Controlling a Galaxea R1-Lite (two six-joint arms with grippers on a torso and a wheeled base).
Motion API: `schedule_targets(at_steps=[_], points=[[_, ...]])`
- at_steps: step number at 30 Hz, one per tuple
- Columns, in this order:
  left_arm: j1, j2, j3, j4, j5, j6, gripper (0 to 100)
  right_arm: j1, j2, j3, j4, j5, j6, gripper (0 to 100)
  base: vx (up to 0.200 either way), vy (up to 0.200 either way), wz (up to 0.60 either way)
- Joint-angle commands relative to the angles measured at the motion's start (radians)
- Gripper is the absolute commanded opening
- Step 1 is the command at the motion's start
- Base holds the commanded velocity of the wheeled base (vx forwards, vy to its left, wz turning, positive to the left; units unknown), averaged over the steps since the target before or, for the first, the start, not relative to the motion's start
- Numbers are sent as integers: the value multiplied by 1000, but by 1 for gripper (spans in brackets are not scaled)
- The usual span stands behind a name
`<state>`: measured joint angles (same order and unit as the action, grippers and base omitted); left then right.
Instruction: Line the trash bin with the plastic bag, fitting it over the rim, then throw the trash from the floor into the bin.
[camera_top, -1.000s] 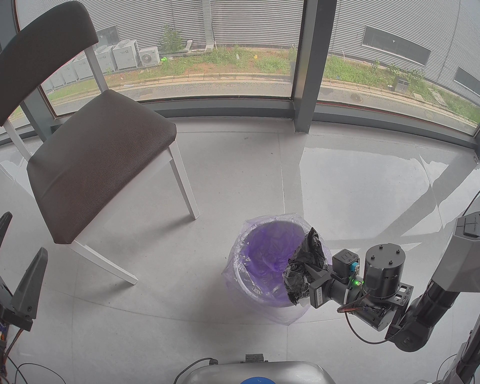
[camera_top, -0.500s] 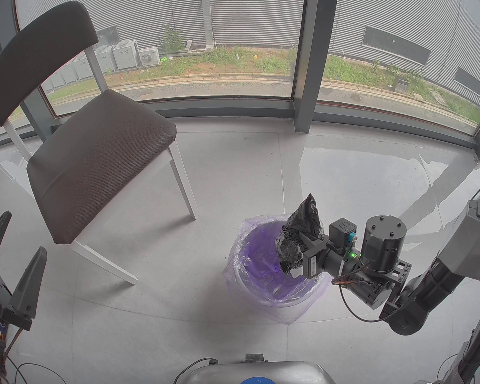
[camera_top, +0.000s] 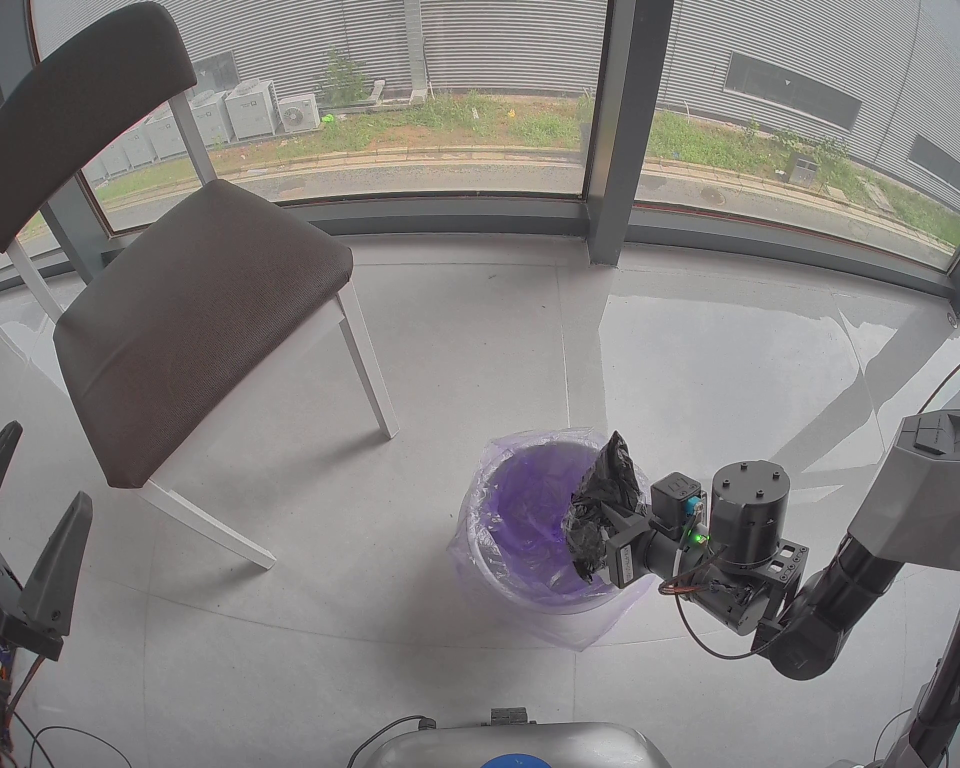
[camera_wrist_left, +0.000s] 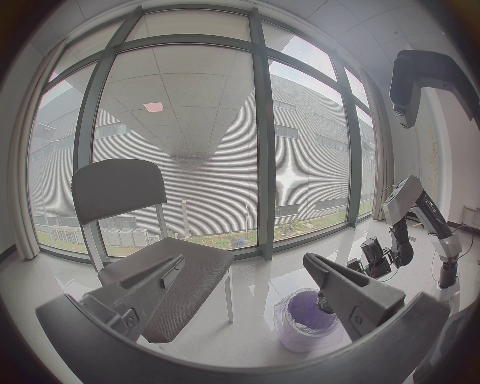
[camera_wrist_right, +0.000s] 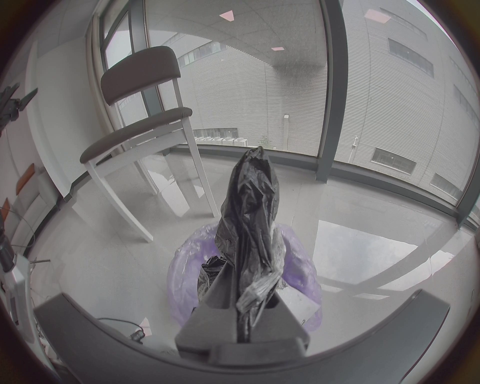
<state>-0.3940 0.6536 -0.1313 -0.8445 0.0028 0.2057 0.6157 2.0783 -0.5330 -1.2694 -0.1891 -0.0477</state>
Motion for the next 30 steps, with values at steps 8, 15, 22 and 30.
schedule_targets(at_steps=[8, 15, 22, 30], points=[[0, 0, -1, -19, 0, 0, 100, -5, -78, 21, 1, -1, -23, 0, 0, 0, 0], [0, -2, -1, -19, 0, 1, 100, 24, -40, -85, 5, -6, -21, 0, 0, 0, 0], [0, -2, -2, -19, 0, 0, 100, 41, 85, -206, 5, -9, -15, 0, 0, 0, 0], [0, -2, -2, -19, 0, 0, 100, 56, 166, -274, 4, -7, 9, 0, 0, 0, 0]])
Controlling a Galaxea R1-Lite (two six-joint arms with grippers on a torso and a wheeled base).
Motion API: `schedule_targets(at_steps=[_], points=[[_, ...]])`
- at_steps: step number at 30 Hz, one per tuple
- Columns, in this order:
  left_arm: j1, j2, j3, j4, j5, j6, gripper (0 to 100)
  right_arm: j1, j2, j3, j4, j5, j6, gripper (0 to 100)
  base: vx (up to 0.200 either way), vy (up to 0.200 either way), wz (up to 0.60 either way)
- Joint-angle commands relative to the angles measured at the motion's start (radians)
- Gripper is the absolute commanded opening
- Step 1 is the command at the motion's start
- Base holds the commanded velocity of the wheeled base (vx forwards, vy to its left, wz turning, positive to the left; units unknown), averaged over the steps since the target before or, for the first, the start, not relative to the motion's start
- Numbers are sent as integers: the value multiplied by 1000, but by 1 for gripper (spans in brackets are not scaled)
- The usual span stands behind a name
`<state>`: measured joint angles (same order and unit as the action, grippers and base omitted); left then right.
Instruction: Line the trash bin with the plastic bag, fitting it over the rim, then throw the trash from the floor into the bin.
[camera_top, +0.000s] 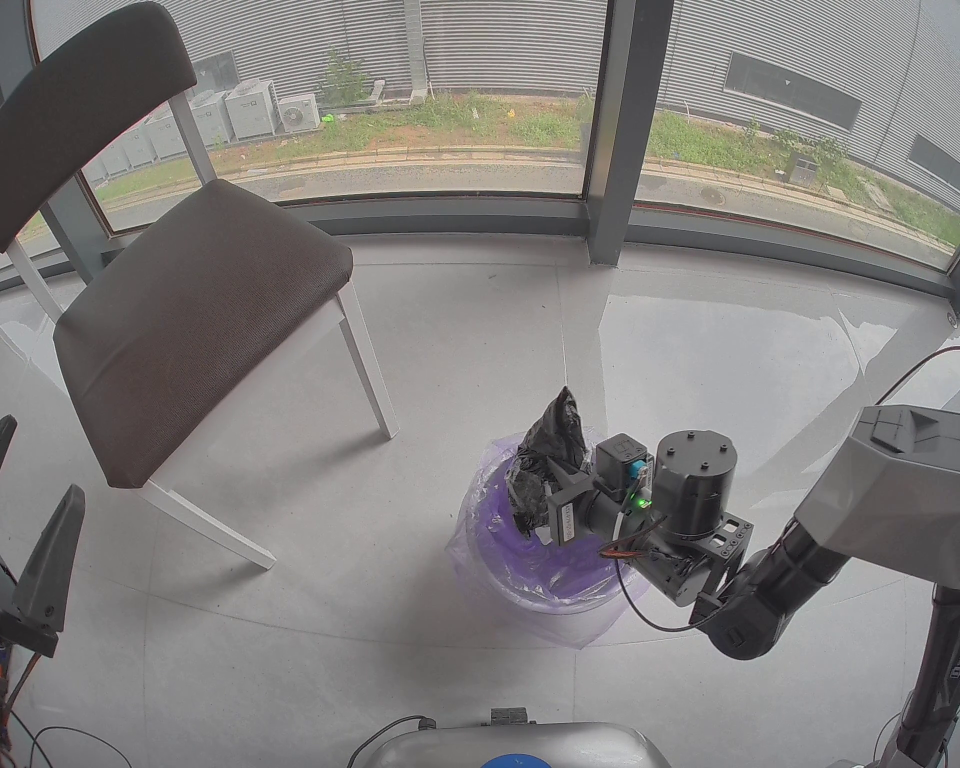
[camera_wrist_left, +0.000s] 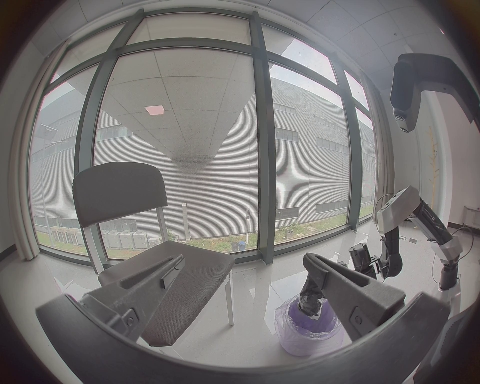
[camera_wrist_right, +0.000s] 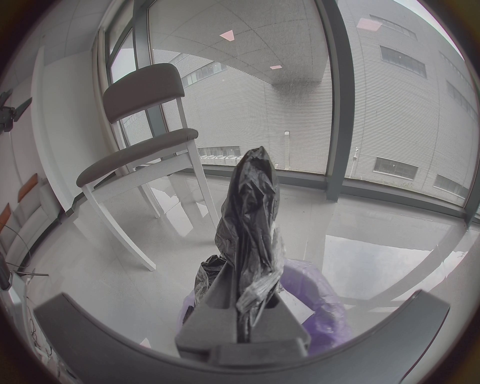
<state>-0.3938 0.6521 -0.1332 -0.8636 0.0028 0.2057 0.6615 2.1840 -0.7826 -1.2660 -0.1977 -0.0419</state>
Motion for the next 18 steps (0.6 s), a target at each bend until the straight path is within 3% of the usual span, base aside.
schedule_targets(at_steps=[1, 9, 18], points=[[0, 0, 0, 0, 0, 0, 100, 12, 65, -24, 0, 1, 4, 0, 0, 0, 0], [0, 0, -3, 0, 2, 0, 100, -8, 172, -32, 0, 3, 59, 0, 0, 0, 0], [0, 1, -3, 0, 2, 0, 100, -63, 266, -44, 2, 9, 62, 0, 0, 0, 0]])
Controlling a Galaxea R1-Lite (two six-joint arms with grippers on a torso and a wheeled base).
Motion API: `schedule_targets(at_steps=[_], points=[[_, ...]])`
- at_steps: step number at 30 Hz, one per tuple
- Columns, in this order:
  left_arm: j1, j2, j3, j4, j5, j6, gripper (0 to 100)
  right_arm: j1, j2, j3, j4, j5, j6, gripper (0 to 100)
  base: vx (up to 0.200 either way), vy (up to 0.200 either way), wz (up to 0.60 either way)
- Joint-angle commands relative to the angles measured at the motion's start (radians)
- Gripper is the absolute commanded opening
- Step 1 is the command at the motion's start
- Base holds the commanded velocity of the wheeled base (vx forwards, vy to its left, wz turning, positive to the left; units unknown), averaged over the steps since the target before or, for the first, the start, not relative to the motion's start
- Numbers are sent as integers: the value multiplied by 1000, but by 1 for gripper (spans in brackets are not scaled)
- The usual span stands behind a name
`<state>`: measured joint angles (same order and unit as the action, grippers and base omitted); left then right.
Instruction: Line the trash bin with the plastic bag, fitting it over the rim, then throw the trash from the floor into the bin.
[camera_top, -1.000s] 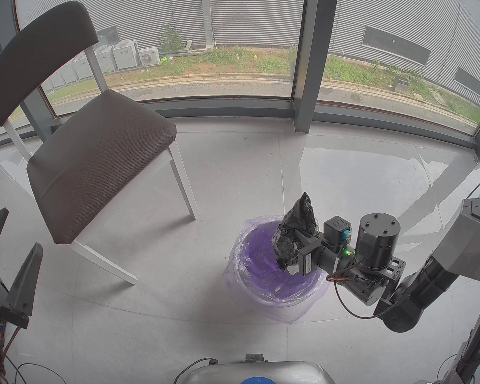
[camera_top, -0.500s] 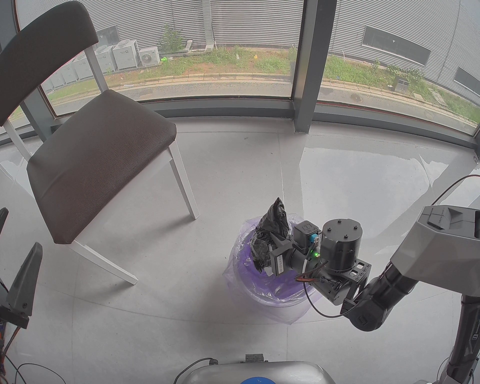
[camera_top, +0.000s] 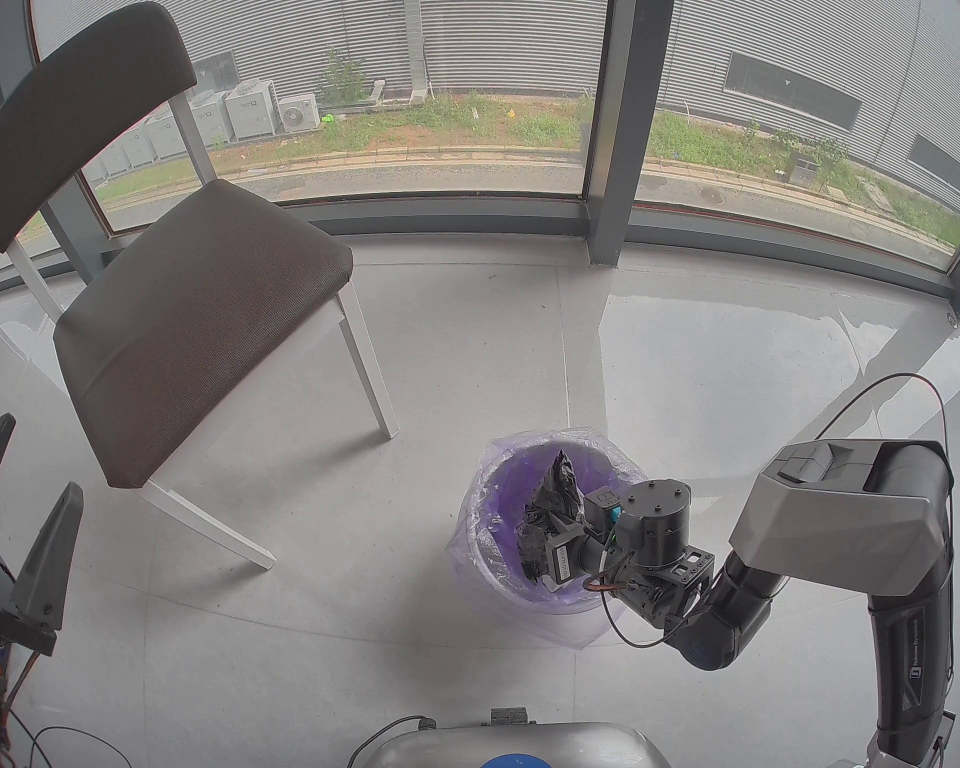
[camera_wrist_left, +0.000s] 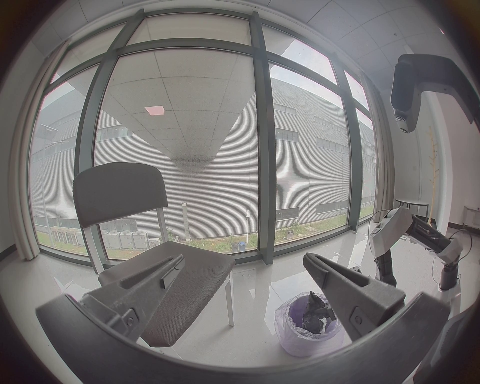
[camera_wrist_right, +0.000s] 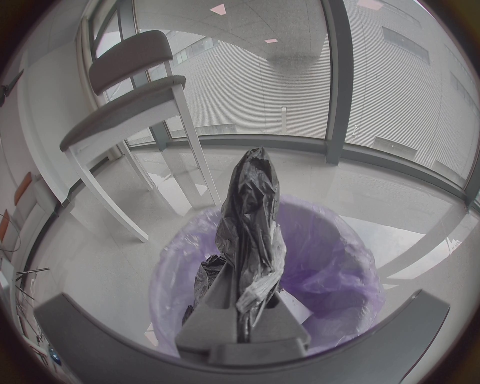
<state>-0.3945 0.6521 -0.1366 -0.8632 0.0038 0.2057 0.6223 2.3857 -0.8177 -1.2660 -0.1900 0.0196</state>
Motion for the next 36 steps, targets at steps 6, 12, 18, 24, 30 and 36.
schedule_targets(at_steps=[6, 12, 18, 24, 30, 36], points=[[0, 1, -1, 0, 2, 0, 100, -38, 138, -40, 5, 14, 0, 0, 0, 0, 0], [0, 1, -5, 0, 5, 0, 100, -46, 174, -107, 86, 15, 2, 0, 0, 0, 0], [0, 3, -3, 0, 5, 0, 100, -56, 187, -198, 175, 26, 2, 0, 0, 0, 0], [-1, 3, -6, -7, 7, 0, 100, -56, 133, -204, 200, 32, 2, 0, 0, 0, 0], [0, -5, -5, -7, 2, 0, 100, -49, -82, -118, 352, 34, -15, 0, 0, 0, 0], [-3, -6, -1, 0, -1, 1, 100, -49, -287, -167, 611, 47, -20, 0, 0, 0, 0]])
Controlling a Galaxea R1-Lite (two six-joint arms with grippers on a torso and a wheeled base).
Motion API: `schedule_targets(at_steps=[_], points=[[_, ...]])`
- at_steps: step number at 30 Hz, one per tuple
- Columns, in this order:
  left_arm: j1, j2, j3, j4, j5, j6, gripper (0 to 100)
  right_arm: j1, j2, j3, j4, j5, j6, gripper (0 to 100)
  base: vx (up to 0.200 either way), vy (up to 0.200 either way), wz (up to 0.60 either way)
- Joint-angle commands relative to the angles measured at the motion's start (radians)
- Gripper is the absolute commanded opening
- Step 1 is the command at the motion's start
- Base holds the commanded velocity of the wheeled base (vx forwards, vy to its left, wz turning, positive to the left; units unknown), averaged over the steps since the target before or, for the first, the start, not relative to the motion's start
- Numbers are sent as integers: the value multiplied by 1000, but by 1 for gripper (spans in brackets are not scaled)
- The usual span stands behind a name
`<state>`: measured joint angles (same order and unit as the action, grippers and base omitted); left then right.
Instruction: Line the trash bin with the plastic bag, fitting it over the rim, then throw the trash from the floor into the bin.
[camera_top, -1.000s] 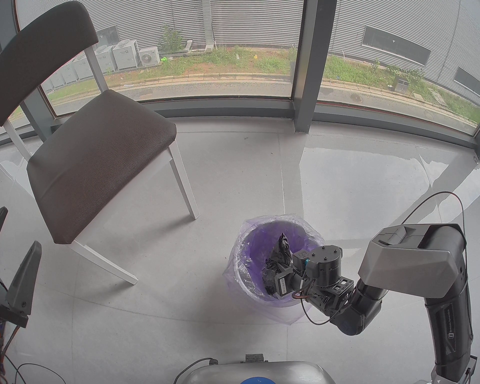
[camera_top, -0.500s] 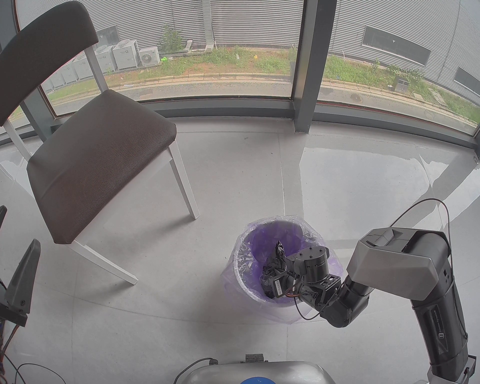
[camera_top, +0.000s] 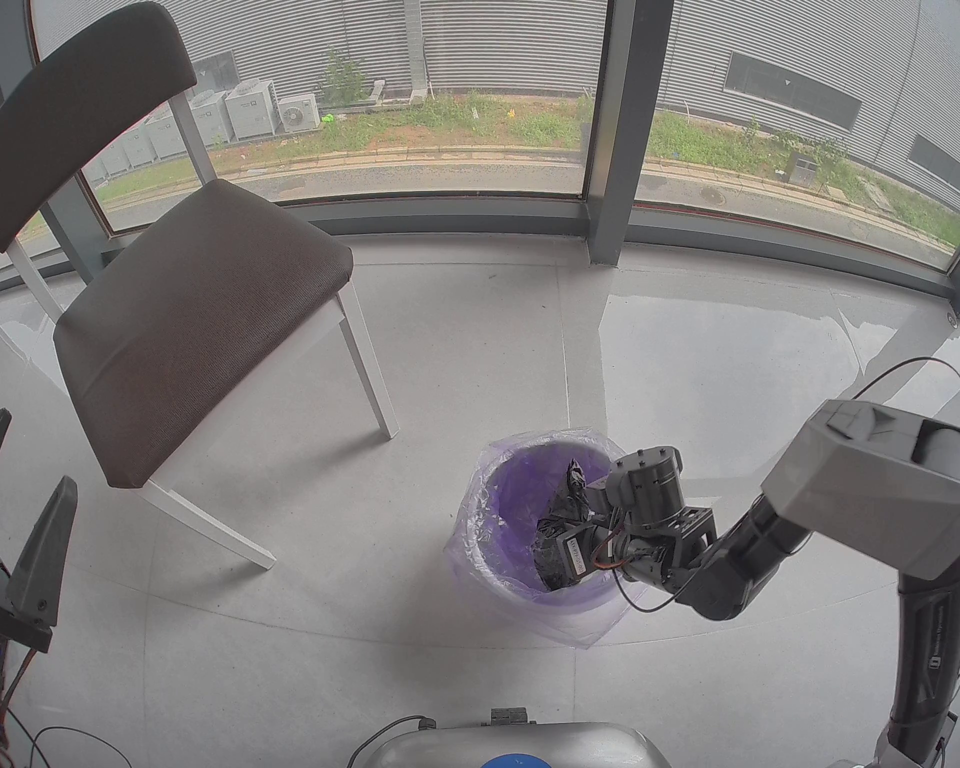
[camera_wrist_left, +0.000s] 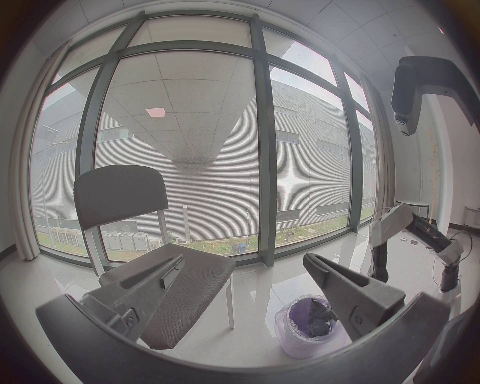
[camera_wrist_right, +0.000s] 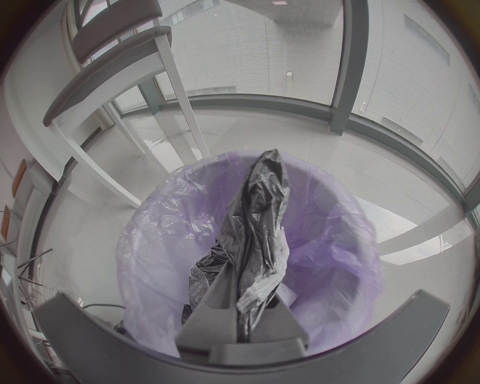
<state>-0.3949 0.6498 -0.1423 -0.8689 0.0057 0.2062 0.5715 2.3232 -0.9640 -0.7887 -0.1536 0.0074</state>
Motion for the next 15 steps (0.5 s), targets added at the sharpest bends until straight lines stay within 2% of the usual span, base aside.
schedule_targets(at_steps=[1, 5, 15], points=[[-2, -4, 4, 7, -3, 1, 100, 2, -243, -28, 163, 12, -9, 0, 0, 0, 0], [-9, -4, 4, 8, -3, 1, 100, 2, -272, -74, 259, 14, -30, 0, 0, 0, 0], [-9, -7, 3, 2, -4, 1, 100, 19, -252, -74, 275, 14, -50, 0, 0, 0, 0]])
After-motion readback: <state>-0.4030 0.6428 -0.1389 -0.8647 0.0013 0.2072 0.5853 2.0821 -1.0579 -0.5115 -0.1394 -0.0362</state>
